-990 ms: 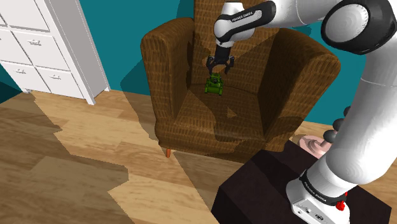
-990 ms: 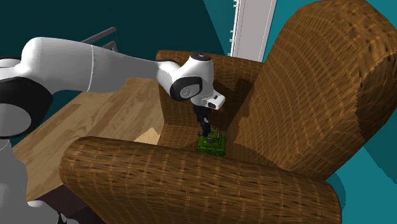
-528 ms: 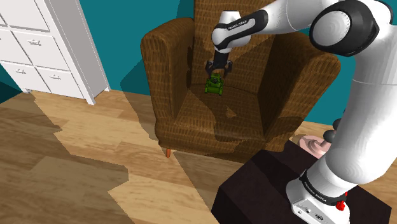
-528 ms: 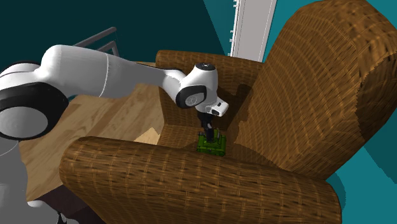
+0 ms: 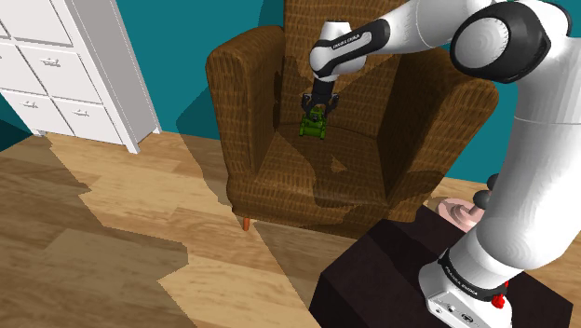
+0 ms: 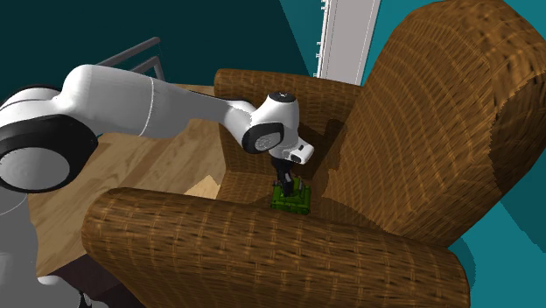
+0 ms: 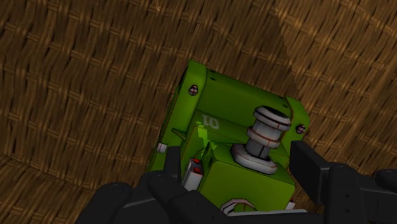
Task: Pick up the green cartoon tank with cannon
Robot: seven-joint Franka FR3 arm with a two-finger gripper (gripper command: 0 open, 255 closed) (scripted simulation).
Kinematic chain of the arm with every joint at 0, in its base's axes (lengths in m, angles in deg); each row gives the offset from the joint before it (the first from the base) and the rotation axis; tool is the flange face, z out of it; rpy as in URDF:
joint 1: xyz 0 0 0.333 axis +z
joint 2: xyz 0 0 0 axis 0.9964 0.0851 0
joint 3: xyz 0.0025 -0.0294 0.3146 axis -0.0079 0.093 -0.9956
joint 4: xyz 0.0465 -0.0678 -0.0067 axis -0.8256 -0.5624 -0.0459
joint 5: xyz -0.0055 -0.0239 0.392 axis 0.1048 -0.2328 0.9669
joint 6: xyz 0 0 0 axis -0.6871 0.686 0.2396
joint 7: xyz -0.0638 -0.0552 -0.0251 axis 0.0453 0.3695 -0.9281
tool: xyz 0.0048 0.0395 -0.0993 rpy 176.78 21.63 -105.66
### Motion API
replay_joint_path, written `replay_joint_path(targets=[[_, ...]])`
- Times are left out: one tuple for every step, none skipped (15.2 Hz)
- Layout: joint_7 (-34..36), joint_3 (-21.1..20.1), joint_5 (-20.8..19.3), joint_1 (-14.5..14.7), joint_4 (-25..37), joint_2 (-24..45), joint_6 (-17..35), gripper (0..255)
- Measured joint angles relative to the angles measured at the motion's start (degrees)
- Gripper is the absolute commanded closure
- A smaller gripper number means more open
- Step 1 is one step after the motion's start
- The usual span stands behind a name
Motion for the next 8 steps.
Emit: replay_joint_path(targets=[[0.0, 0.0, 0.0, 0.0, -0.06, -0.04, 0.04, 255], [-0.01, 0.0, 0.01, 0.0, -0.1, -0.07, 0.06, 255], [-0.01, 0.0, 0.01, 0.0, -0.11, -0.08, 0.05, 255], [-0.03, -0.01, 0.02, -0.01, -0.13, -0.1, 0.05, 255], [-0.03, -0.01, 0.02, -0.01, -0.09, -0.07, 0.01, 255], [-0.03, 0.0, 0.01, -0.02, 0.03, -0.17, -0.31, 255], [0.05, 0.01, -0.02, 0.01, 0.34, -0.34, -0.86, 255], [-0.02, 0.03, -0.02, -0.05, 0.64, -0.68, -1.51, 255]])
